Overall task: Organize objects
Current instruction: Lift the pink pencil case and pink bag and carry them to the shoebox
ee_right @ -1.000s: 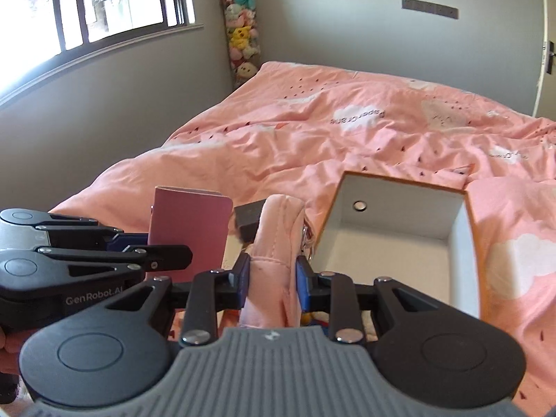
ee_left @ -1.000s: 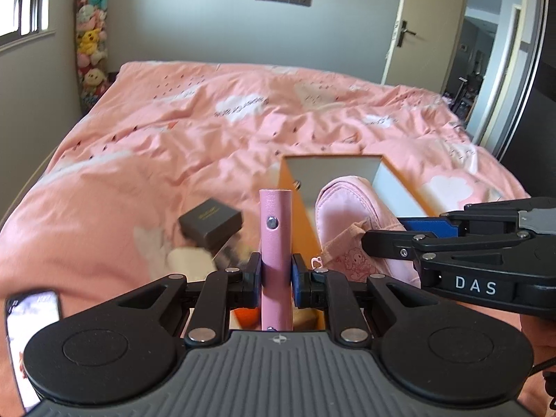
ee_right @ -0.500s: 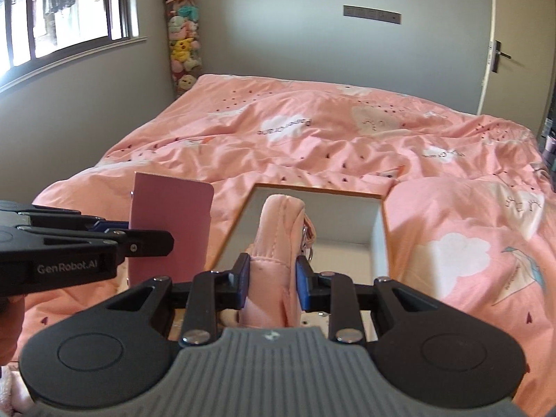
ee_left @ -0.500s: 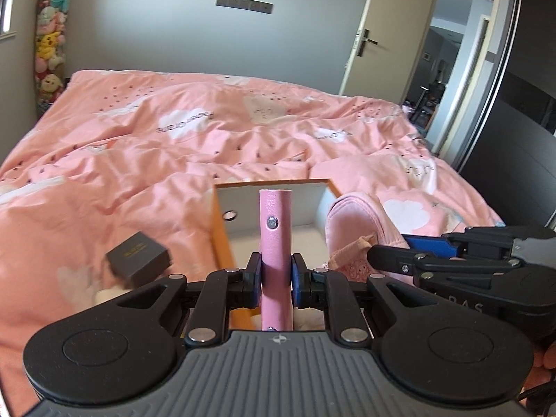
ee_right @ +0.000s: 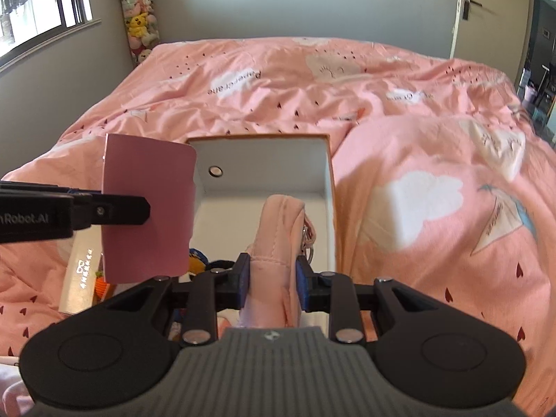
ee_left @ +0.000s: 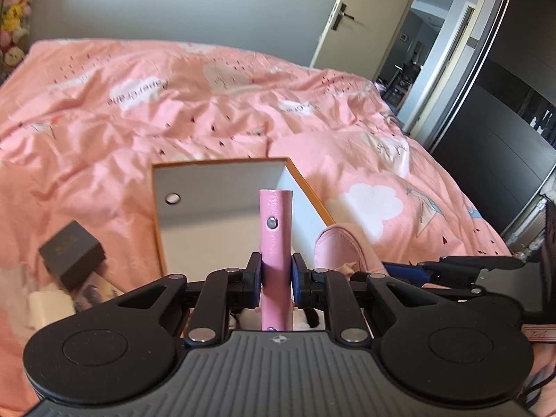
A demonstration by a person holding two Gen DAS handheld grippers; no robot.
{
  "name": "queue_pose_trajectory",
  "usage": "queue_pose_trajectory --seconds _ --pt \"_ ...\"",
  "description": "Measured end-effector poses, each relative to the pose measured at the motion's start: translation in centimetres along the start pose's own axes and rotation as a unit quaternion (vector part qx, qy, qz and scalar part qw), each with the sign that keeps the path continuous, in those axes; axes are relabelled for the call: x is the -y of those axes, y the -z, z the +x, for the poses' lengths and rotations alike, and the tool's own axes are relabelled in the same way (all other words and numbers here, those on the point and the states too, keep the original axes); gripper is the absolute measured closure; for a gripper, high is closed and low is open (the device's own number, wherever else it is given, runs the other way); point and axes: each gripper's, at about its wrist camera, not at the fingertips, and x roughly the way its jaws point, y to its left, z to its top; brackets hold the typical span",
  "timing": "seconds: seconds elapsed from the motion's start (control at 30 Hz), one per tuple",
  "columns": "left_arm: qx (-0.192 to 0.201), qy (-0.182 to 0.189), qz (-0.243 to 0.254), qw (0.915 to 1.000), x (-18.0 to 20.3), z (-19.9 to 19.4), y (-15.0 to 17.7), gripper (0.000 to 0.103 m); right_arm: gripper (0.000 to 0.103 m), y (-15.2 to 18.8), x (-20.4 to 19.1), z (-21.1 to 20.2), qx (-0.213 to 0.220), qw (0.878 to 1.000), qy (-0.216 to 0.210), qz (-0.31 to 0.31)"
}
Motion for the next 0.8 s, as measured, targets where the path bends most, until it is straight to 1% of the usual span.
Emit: queue_pose_trajectory --seconds 0.17,0.27,0.47,0.53,0.63,0.67,0.73,0.8 --pt "-0.015 0.018 -0.017 0.9996 -0.6 1.2 -0.7 0.084 0.074 0.3 1.6 1.0 -0.012 1.0 0.005 0.017" --pt "-0.024 0.033 -0.03 0.9987 -0.8 2.1 -1.1 0.084 0.074 0.2 2.5 1.3 -0.014 0.999 -0.007 0.032" --pt "-0.068 0.065 -0.052 0.9942 -0.5 5.0 -0.6 0.084 0.074 -0.1 3.4 1.6 -0.016 0.999 -0.021 0.045" --pt "-0.086 0.082 -0.065 0.9908 -0.6 5.9 -0.1 0.084 0.074 -0.2 3.5 1.5 -0.017 0.998 -0.025 0.046" --pt "-0.116 0.115 -0.088 0.9827 -0.9 7.2 0.6 0.084 0.074 -0.5 4.0 1.0 -0.02 0.998 -0.029 0.057" --pt "-0.124 0.12 -0.088 0.981 -0.8 7.5 0.8 0.084 0.074 -0.6 4.1 0.8 -0.02 0.998 -0.028 0.06" --pt "-0.136 0.12 -0.081 0.9799 -0.7 8.1 1.3 0.084 0.074 -0.9 4.1 0.3 -0.013 0.998 -0.022 0.054" --pt "-0.154 0.123 -0.089 0.9764 -0.9 9.0 1.8 0.084 0.074 -1.1 3.9 -0.2 -0.009 0.998 -0.026 0.051"
